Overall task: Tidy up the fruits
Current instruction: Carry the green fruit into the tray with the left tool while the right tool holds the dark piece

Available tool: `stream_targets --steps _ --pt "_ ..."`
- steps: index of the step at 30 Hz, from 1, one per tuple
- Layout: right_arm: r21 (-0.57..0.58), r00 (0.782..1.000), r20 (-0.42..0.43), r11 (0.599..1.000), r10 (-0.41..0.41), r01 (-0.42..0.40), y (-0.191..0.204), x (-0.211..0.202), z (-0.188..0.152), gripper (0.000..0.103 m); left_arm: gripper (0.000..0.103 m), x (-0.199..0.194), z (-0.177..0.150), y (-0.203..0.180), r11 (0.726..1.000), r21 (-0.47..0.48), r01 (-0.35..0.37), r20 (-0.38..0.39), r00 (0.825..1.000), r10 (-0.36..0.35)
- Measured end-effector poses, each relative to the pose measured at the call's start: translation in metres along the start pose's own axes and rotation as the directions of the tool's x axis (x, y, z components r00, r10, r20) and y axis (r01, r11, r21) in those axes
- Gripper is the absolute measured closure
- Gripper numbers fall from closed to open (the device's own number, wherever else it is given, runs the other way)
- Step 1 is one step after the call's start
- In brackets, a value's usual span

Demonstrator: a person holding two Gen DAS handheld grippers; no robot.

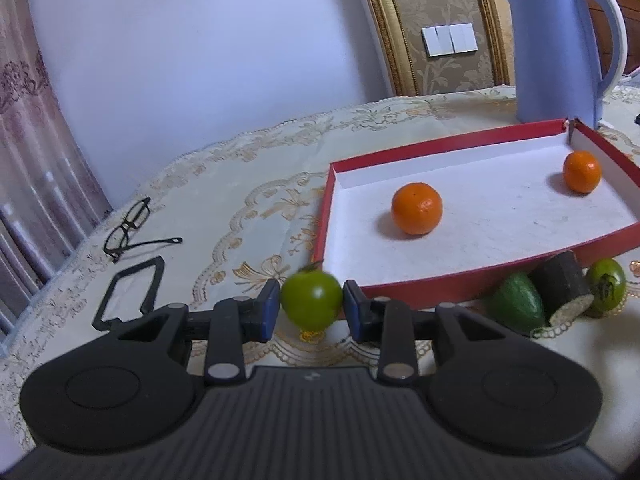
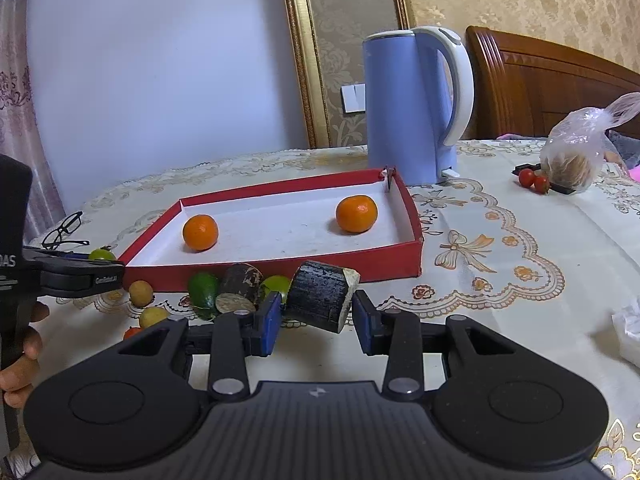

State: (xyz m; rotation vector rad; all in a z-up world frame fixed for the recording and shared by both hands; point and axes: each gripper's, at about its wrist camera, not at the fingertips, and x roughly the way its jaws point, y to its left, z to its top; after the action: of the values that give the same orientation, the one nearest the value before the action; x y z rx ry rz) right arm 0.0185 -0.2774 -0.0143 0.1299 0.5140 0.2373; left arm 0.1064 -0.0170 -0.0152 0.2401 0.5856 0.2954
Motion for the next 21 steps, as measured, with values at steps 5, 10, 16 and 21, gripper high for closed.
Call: stream_targets --steps 5,10,16,21 --pt "0.001 1.000 0.002 1.000 0.007 -0.007 0.000 -0.001 0.000 0.066 0.071 0.000 0.002 -0.002 1.000 0.014 -0.023 0.020 1.000 0.023" --pt "0.003 1.000 0.001 1.000 0.015 -0.015 0.001 -0.001 -0.001 0.066 0.071 -0.001 0.006 -0.003 1.000 0.009 0.003 0.027 1.000 -0.003" --pt "0.006 1.000 -0.001 1.000 0.019 -0.019 0.001 0.000 -0.001 0.066 0.071 0.000 0.016 -0.003 0.997 -0.008 0.081 0.014 0.997 -0.081" --pt "0.011 1.000 -0.001 1.000 0.023 -0.023 0.001 0.000 -0.001 0.066 0.071 0.003 0.026 -0.005 0.987 -0.027 0.158 -0.016 0.987 -0.158"
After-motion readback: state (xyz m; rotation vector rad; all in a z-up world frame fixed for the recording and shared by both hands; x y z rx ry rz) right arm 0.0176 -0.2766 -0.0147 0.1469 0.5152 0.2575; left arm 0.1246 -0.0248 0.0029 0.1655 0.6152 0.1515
